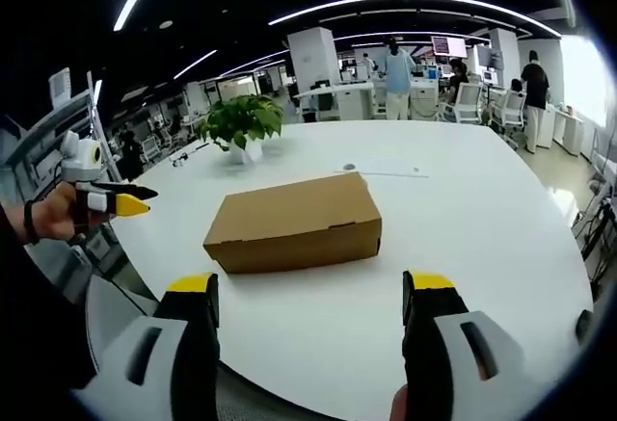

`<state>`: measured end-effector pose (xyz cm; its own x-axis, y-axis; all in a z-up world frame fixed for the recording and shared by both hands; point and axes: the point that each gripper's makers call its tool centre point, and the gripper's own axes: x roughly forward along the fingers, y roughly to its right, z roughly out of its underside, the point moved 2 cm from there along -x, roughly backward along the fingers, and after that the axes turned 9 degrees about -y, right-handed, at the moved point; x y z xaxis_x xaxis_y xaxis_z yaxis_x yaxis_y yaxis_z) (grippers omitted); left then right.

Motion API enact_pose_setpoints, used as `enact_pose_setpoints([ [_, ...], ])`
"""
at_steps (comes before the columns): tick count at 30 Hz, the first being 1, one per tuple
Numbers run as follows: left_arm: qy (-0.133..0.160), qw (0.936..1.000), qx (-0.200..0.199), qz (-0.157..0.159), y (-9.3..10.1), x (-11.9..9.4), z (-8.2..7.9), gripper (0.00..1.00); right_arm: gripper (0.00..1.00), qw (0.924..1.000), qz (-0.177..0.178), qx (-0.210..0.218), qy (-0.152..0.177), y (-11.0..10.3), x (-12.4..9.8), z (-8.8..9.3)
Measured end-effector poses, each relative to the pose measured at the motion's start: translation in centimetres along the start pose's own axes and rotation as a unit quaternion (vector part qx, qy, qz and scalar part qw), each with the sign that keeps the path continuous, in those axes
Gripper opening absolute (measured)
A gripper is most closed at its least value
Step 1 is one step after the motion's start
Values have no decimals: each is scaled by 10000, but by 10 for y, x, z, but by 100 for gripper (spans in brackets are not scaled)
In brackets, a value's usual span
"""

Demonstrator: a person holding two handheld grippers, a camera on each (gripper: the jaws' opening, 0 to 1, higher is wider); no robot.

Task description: Operate the shoe box by opening the lid, removing the specified soft item, and placing it in the target area until the item is outside and the box remains undamaged.

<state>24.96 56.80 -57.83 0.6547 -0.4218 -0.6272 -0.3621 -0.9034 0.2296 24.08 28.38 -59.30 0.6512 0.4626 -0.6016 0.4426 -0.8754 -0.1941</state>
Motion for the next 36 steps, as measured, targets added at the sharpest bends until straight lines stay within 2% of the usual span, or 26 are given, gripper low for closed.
enact_pose_setpoints([
  [11, -30, 9998, -91, 179, 9, 17, 5, 82, 73, 9992, -184, -352, -64, 9, 31, -16],
  [19, 40, 9989, -424, 205, -4, 41, 1, 82, 73, 9981, -360, -475, -137, 13, 61, -29],
  [21, 12, 9991, -388, 181, -6, 46, -1, 81, 73, 9968, -430, -628, -237, 13, 70, -31],
  [28, -68, 9989, -436, 143, -16, 68, -2, 81, 73, 9958, -494, -696, -321, 23, 96, -43],
  [32, -138, 9987, -476, 146, -20, 82, 1, 81, 73, 9957, -512, -651, -421, 34, 115, -47],
  [36, -326, 9981, -485, 182, -24, 96, 10, 81, 72, 9949, -473, -671, -585, 47, 133, -46],
])
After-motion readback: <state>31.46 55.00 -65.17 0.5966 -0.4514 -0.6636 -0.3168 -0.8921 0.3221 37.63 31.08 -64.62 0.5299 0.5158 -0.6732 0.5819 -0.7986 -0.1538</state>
